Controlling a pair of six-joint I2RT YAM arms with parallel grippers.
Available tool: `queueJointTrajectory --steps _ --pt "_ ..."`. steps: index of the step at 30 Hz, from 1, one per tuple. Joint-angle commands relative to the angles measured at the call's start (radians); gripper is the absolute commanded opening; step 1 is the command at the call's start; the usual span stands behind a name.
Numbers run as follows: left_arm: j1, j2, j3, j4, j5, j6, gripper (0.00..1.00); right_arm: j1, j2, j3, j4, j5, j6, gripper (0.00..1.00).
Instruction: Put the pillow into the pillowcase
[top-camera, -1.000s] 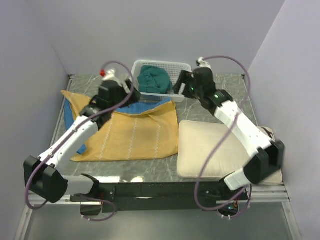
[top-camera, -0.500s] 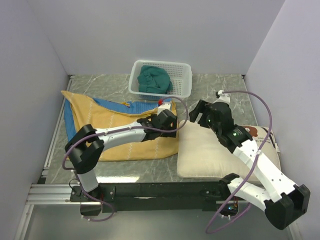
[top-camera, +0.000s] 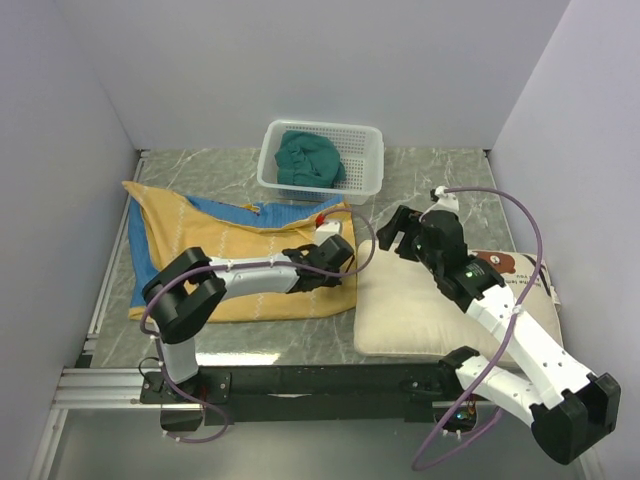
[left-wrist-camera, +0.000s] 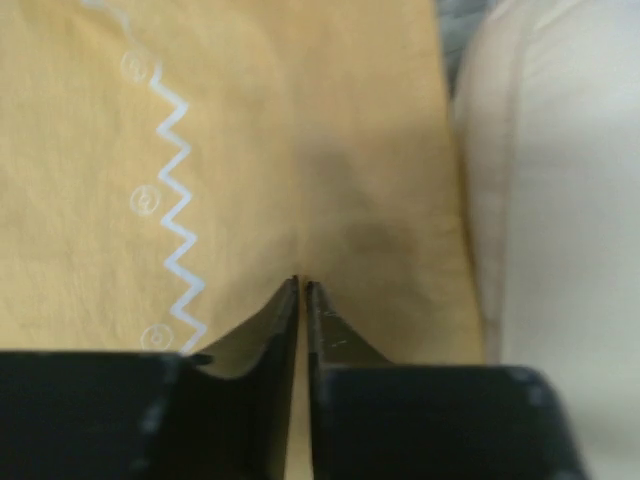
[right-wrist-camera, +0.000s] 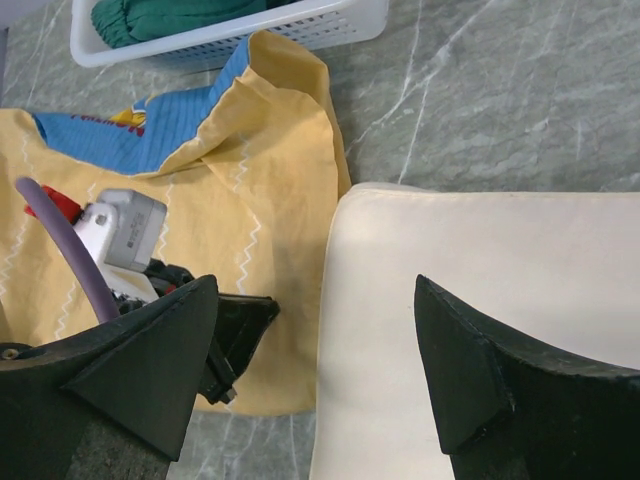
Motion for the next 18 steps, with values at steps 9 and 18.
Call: queueJointTrajectory --steps 9,18 --pt "-0.007 -0.199 -0.17 0.134 0.045 -0.007 0.4 0.028 0.05 -0.035 0.1 -0.032 0.028 0.85" --pt "-0.048 -0.059 -0.08 0.117 0.027 0.002 0.62 0.035 0.044 -0.027 0.089 -0.015 0.025 0.85"
